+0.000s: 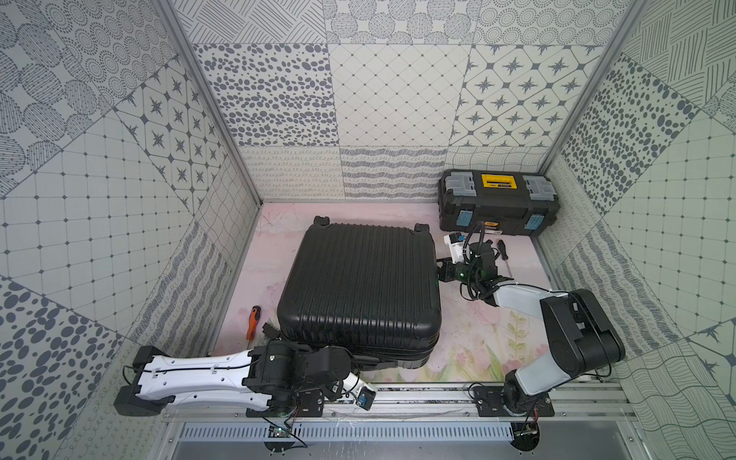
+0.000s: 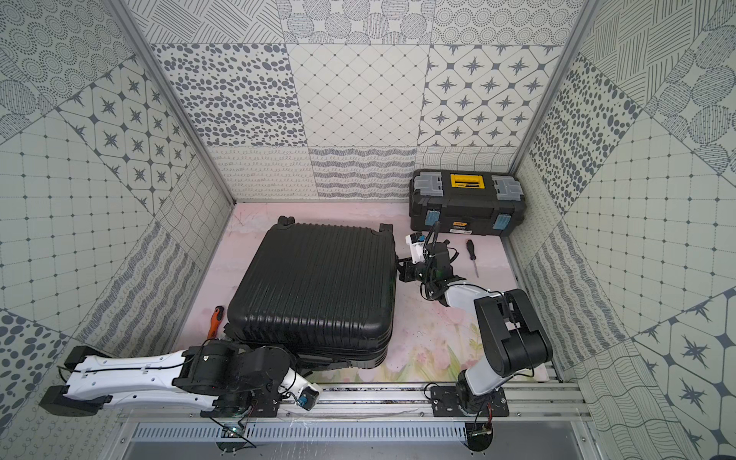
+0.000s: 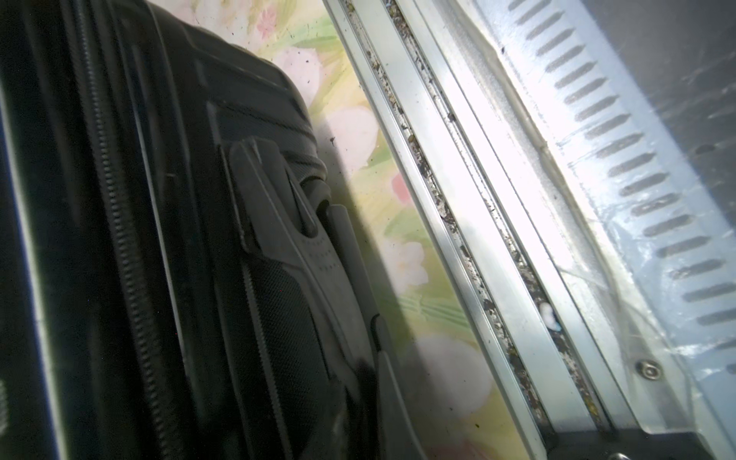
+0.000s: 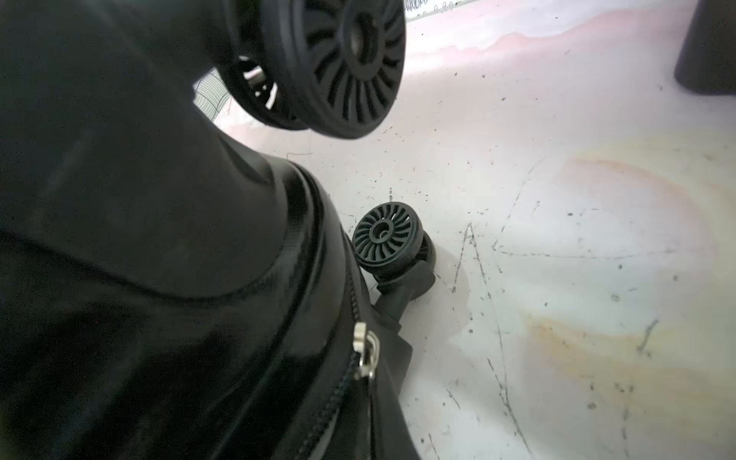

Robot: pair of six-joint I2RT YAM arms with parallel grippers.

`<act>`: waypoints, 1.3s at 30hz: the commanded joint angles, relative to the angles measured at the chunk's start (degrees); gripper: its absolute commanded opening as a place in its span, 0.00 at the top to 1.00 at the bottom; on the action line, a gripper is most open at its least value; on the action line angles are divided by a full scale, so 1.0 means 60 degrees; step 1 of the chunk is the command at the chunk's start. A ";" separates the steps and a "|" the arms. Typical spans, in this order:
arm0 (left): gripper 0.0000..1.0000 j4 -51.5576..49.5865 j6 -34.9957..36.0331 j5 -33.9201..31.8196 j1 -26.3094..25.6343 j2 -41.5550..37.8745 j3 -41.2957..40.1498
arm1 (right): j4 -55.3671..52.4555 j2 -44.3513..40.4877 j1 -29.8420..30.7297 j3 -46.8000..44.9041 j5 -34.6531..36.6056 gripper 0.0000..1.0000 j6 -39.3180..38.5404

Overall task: Open the suitcase zippers
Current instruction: Unzip the zipper on the suitcase, then move the suitcase to the center of the board.

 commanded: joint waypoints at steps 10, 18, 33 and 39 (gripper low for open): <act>1.00 -0.0137 0.1679 0.1816 -0.0295 -0.0511 0.0054 | -0.1472 0.1228 -0.0679 0.2496 -0.0054 0.95 -0.0893; 1.00 0.0220 0.1634 0.1413 -0.0302 -0.0260 -0.0086 | -0.1865 0.1598 -0.0659 0.3288 -0.0256 0.66 0.0559; 0.94 0.4010 0.3374 0.1814 0.2603 0.2757 -0.0302 | -0.7314 -0.2606 0.1375 0.3930 0.4451 0.66 0.0392; 0.74 0.5256 0.3281 0.2598 0.4842 0.5067 0.0168 | -0.8183 -0.3033 0.1279 0.4227 0.4315 0.64 0.0302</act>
